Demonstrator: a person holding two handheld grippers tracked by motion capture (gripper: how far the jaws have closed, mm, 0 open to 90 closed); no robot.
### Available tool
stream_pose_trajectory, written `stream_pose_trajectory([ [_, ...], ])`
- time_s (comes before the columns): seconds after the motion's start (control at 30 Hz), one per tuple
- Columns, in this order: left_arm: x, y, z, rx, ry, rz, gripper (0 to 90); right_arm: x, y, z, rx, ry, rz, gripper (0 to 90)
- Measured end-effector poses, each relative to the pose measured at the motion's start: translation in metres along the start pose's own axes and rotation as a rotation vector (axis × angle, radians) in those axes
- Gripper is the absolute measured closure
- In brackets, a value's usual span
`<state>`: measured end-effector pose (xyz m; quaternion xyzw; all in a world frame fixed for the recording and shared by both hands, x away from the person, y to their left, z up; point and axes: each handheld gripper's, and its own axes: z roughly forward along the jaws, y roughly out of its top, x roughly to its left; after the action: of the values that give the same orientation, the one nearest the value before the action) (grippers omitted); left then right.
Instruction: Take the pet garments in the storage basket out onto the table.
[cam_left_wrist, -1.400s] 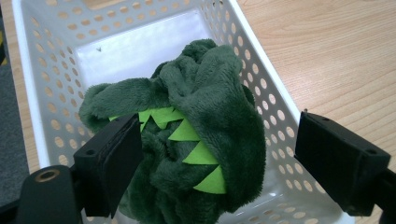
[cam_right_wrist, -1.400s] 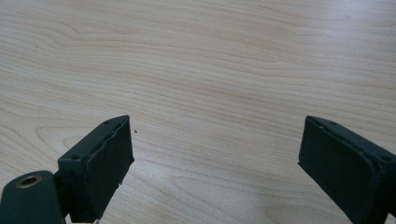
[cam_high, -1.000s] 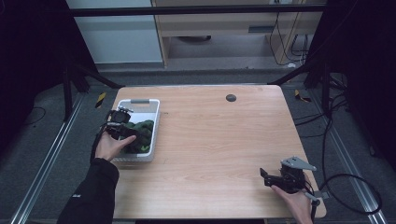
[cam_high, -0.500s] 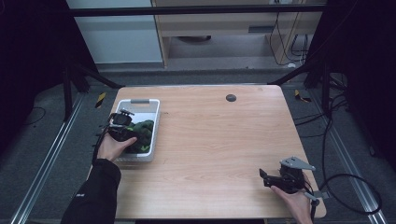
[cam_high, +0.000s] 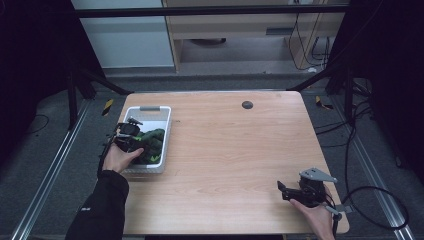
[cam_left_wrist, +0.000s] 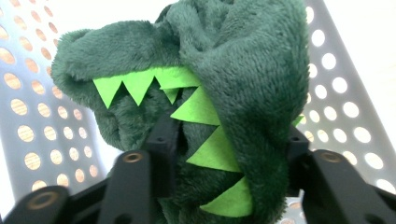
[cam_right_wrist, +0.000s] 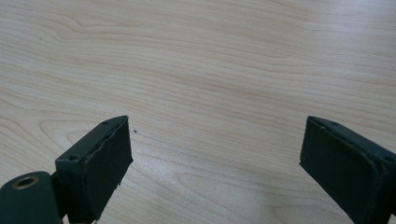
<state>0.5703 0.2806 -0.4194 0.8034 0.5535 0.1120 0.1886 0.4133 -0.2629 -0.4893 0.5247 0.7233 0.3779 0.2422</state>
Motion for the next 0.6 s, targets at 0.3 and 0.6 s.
stream_pose_trajectory([
  [0.3,0.0,-0.002,-0.006,-0.004,0.015,-0.004,72.0,0.0,0.0,-0.001,0.002,0.005,0.007,8.9],
  [0.6,0.001,-0.003,-0.022,-0.046,0.018,0.013,75.5,0.001,0.001,-0.001,0.003,0.005,0.009,8.9],
])
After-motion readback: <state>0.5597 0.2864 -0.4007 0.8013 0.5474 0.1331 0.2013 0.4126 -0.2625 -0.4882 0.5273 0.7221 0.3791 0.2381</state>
